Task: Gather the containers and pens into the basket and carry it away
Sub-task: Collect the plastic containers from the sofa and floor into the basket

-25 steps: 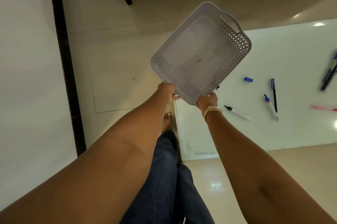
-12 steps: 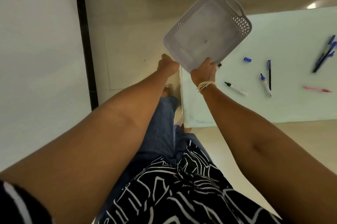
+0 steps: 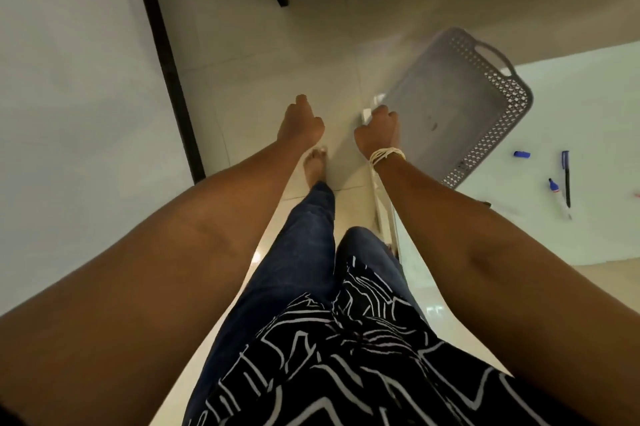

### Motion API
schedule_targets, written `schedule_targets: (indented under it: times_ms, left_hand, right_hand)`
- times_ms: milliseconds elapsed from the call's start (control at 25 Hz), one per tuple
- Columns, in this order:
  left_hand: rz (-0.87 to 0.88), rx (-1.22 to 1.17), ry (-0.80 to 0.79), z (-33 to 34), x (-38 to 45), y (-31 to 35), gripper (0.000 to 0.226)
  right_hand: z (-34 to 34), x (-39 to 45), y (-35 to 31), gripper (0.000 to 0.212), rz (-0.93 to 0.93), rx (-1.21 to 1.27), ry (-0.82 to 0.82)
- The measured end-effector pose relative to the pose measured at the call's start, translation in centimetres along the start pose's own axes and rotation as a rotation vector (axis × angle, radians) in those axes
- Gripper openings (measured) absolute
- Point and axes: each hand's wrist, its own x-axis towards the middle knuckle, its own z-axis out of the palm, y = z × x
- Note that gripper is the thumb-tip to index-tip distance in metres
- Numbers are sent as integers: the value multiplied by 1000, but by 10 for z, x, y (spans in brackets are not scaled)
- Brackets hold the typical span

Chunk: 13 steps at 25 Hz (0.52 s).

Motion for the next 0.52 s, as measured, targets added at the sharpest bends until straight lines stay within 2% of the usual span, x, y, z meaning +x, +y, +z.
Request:
schedule_targets:
  times_ms: [280,520]
  left_hand:
    - [35,30,54,-109,87,48,58]
    - [91,37,27,-181,156,144,60]
  right_hand:
    - [-26,80,-124,44,-25,101,-19]
    - [-96,176,-189,42,3,124,14]
